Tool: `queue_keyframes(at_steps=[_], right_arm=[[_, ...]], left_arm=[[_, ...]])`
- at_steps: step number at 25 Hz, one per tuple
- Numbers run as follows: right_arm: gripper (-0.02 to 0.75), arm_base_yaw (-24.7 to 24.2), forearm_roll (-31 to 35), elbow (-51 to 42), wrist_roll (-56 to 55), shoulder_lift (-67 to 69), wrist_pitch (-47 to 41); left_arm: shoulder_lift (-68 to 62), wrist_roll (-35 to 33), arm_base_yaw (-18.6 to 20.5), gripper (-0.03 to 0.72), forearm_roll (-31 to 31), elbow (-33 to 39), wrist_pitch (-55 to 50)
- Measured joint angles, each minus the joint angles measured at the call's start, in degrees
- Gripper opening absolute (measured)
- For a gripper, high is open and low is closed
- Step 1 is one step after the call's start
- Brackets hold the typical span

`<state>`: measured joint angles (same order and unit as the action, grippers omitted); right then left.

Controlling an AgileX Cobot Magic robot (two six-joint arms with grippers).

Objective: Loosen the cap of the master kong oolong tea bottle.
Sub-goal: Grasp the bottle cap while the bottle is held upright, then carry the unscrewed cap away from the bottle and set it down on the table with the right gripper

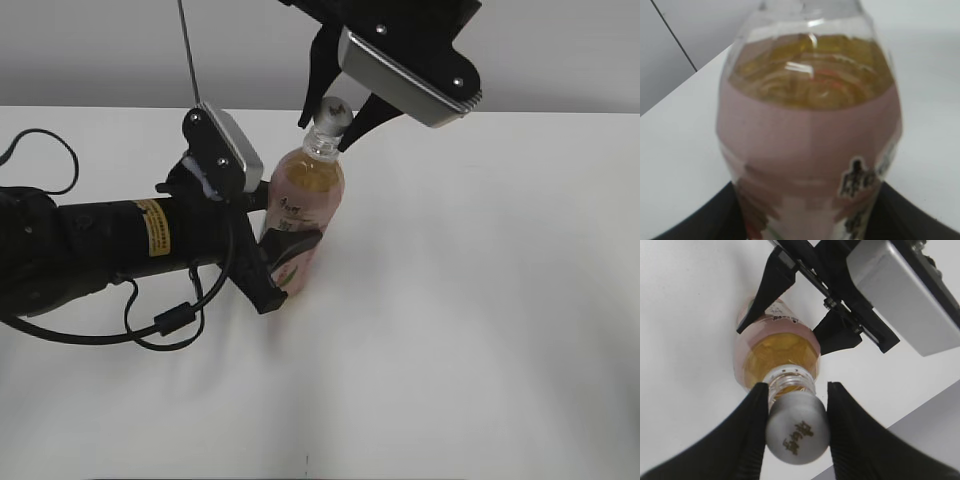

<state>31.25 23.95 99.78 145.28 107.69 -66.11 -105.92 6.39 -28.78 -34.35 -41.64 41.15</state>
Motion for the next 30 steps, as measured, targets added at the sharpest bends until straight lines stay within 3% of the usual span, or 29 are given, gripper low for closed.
queue_keyframes(at_steps=[4,8,14,22,25,28,30], right_arm=[[0.273,0.00,-0.79,0.00,-2.28,-0.47,0.55],[0.272,0.00,-2.65,0.00,-13.91,-2.74,3.17],[0.272,-2.25,-5.41,0.06,-39.91,-7.45,3.81],[0.272,-9.36,-3.80,-0.74,-80.07,-6.45,2.20],[0.272,-10.49,-7.69,-3.74,-95.22,-4.86,-1.15],[0.272,-11.39,-15.01,-8.04,-104.97,-3.54,-2.76],[0.272,-12.22,-16.49,-11.02,-108.79,-3.32,-1.77]], left_arm=[[0.00,-0.06,0.00,0.378,-0.06,0.00,0.00],[0.00,-0.11,-0.06,0.378,-0.42,0.00,-0.05],[0.00,1.43,-0.13,0.378,0.51,0.00,1.53],[0.00,6.91,-0.19,0.378,1.41,0.00,16.53],[0.00,9.08,-0.19,0.378,1.41,0.00,19.55],[-0.16,10.44,-0.19,0.378,1.41,0.00,19.75],[-0.71,10.65,-0.19,0.378,1.41,0.00,20.24]])
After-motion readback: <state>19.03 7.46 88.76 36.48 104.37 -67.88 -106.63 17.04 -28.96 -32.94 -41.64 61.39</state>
